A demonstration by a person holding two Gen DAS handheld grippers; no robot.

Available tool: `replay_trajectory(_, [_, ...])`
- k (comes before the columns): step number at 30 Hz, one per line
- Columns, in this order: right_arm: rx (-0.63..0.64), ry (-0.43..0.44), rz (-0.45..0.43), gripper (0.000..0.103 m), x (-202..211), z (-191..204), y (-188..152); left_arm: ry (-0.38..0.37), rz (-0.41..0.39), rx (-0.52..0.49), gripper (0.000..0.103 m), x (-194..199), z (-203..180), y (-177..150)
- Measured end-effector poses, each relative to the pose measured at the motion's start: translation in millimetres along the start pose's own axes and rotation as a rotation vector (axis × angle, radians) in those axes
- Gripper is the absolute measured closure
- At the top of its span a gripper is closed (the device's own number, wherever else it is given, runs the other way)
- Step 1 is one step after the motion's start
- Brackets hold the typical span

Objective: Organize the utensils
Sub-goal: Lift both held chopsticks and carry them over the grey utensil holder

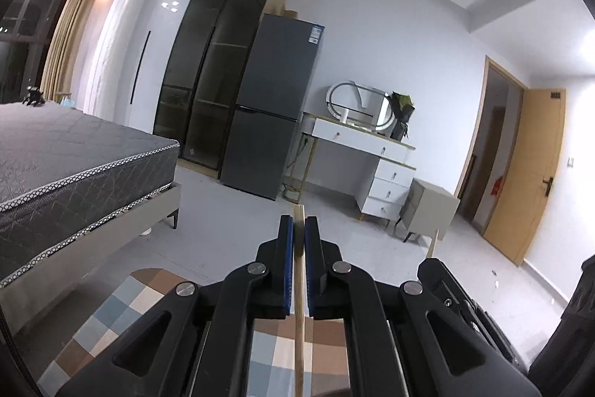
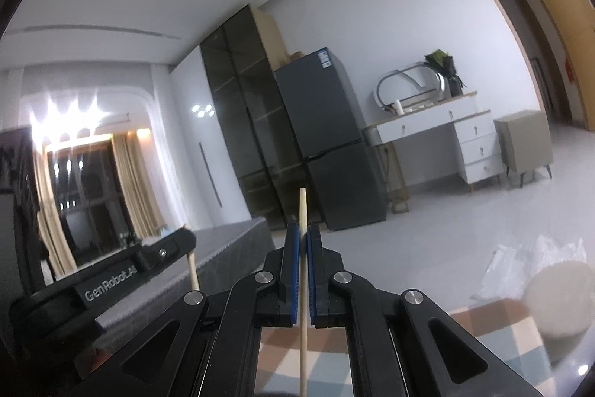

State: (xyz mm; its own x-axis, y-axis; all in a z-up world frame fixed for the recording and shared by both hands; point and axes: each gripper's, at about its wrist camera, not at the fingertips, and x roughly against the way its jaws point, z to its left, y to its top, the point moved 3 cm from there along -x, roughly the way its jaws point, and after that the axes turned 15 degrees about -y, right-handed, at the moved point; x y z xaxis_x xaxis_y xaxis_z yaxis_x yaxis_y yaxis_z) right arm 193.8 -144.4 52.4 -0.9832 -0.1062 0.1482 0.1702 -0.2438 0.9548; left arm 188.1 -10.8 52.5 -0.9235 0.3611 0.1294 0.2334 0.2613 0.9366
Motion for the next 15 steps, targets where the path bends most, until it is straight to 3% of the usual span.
replay_trajectory(7, [0.065, 0.068, 0.056, 0.100, 15.6, 2.1, -9.3, -0.046, 0.081, 0.026, 0.102, 10.6, -1.0, 6.0])
replay_trajectory(11, [0.096, 0.121, 0.143, 0.097, 14.3, 8.8, -15.9, -0.059, 0.135, 0.029, 0.102, 20.8, -1.2, 3.3])
replay_trajectory(15, [0.113, 0.156, 0.215, 0.096, 16.0, 13.0, -13.3, -0.173, 0.240, 0.089, 0.101, 27.8, -3.9, 5.2])
